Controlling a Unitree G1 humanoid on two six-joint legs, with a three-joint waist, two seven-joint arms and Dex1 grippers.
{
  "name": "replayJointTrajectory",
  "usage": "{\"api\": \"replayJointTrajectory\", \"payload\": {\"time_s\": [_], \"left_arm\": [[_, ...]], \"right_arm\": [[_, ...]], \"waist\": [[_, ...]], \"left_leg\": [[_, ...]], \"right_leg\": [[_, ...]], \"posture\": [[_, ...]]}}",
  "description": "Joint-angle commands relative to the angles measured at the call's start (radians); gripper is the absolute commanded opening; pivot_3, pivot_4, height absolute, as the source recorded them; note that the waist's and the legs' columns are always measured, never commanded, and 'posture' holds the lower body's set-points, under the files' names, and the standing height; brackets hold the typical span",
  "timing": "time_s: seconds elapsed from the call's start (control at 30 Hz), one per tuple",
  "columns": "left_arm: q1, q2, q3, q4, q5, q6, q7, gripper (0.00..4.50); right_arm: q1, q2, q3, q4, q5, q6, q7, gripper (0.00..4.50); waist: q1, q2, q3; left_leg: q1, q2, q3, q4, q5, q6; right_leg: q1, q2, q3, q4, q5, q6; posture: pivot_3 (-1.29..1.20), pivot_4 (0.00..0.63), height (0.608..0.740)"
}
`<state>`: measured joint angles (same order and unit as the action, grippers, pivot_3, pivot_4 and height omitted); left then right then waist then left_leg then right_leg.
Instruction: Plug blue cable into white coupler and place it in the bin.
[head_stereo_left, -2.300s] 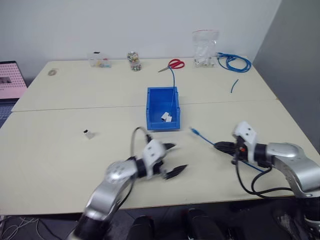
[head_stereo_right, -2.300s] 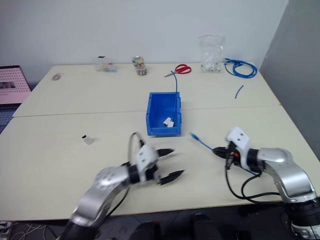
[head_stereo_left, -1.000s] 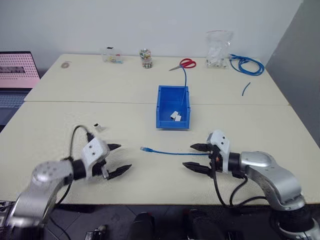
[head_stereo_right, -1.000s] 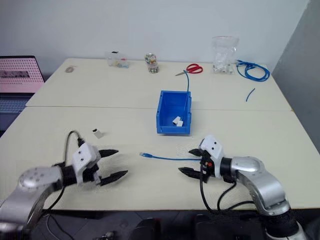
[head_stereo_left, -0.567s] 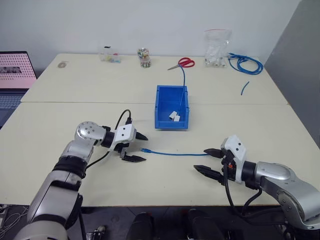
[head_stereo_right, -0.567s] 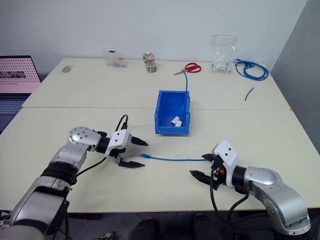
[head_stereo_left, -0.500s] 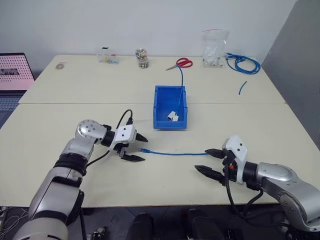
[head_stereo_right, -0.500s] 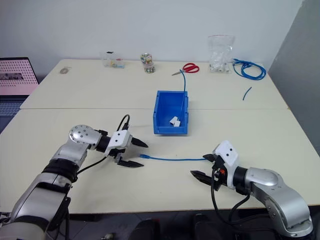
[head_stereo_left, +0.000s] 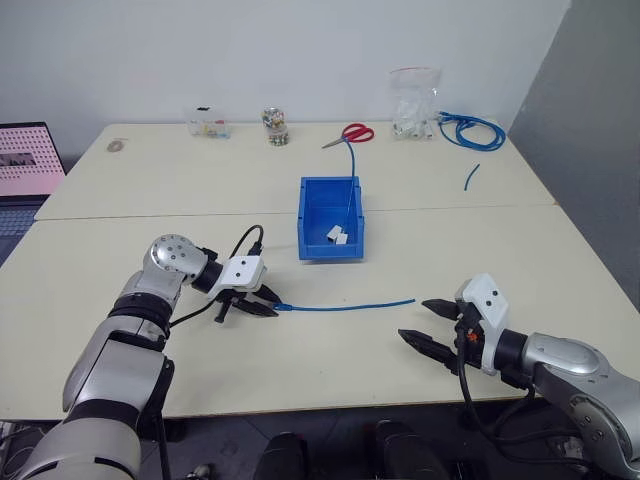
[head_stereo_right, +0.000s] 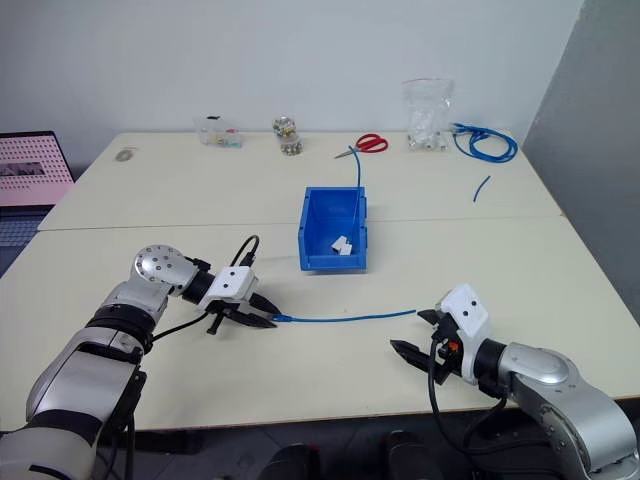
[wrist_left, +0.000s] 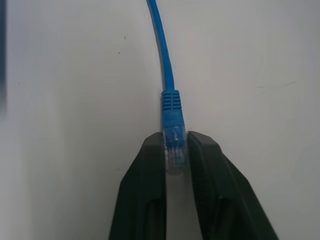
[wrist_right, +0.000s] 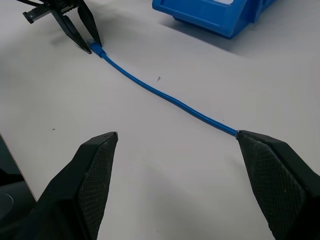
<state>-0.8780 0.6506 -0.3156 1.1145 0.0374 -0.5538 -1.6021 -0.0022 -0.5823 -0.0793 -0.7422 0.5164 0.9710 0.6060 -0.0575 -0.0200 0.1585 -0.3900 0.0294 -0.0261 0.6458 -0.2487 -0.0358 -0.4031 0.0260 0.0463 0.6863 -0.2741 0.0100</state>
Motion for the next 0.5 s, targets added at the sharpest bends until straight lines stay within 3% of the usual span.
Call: {"api": "replayJointTrajectory", "payload": {"time_s": [0.03, 0.17, 0.23, 0.33, 0.4, 0.5], "left_arm": [[0.036, 0.041, -0.028, 0.061, 0.085, 0.011, 0.017, 0.22], [0.053, 0.003, 0.028, 0.016, 0.015, 0.134, 0.006, 0.22], [0.059, -0.042, 0.081, -0.084, -0.063, 0.353, 0.018, 0.22], [0.155, -0.069, 0.142, -0.485, -0.261, 0.851, 0.017, 0.22], [0.243, -0.089, 0.189, -0.814, -0.433, 1.204, 0.112, 0.22], [0.313, -0.154, 0.277, -1.083, -0.635, 1.539, 0.271, 0.22]], "right_arm": [[-0.026, -0.007, -0.005, -0.022, 0.020, -0.016, -0.013, 4.02], [-0.034, 0.014, -0.010, -0.027, 0.035, -0.006, -0.046, 4.02], [-0.018, 0.041, -0.054, -0.052, 0.090, 0.024, -0.067, 4.02], [0.021, 0.091, -0.153, -0.082, 0.258, 0.105, -0.090, 4.02], [0.041, 0.133, -0.208, -0.070, 0.423, 0.156, -0.125, 4.02], [0.021, 0.194, -0.234, -0.023, 0.602, 0.191, -0.220, 4.02]], "waist": [[-0.001, 0.000, -0.001], [-0.003, 0.000, -0.001], [-0.001, 0.001, -0.001], [0.008, 0.000, 0.000], [0.010, -0.003, 0.002], [0.010, -0.005, 0.003]], "left_leg": [[0.000, 0.000, 0.000, 0.000, 0.000, 0.000], [0.001, 0.000, 0.000, 0.000, 0.000, 0.000], [0.001, 0.000, 0.000, 0.000, 0.000, 0.000], [-0.002, 0.000, -0.001, 0.000, 0.000, 0.000], [-0.008, 0.003, -0.005, 0.001, 0.000, 0.000], [-0.011, 0.004, -0.008, 0.001, 0.000, -0.001]], "right_leg": [[0.000, 0.000, 0.000, 0.000, 0.000, 0.000], [0.000, 0.000, 0.001, 0.002, -0.001, -0.001], [0.000, 0.000, 0.000, 0.002, -0.001, -0.002], [-0.001, 0.000, -0.001, 0.002, -0.001, -0.002], [-0.003, -0.004, -0.001, 0.001, -0.002, -0.002], [-0.004, -0.008, -0.002, -0.002, -0.002, -0.002]], "posture": [[0.00, 0.150, 0.740], [0.00, 0.150, 0.740], [0.00, 0.150, 0.740], [0.00, 0.150, 0.740], [0.00, 0.150, 0.740], [0.00, 0.150, 0.740]]}}
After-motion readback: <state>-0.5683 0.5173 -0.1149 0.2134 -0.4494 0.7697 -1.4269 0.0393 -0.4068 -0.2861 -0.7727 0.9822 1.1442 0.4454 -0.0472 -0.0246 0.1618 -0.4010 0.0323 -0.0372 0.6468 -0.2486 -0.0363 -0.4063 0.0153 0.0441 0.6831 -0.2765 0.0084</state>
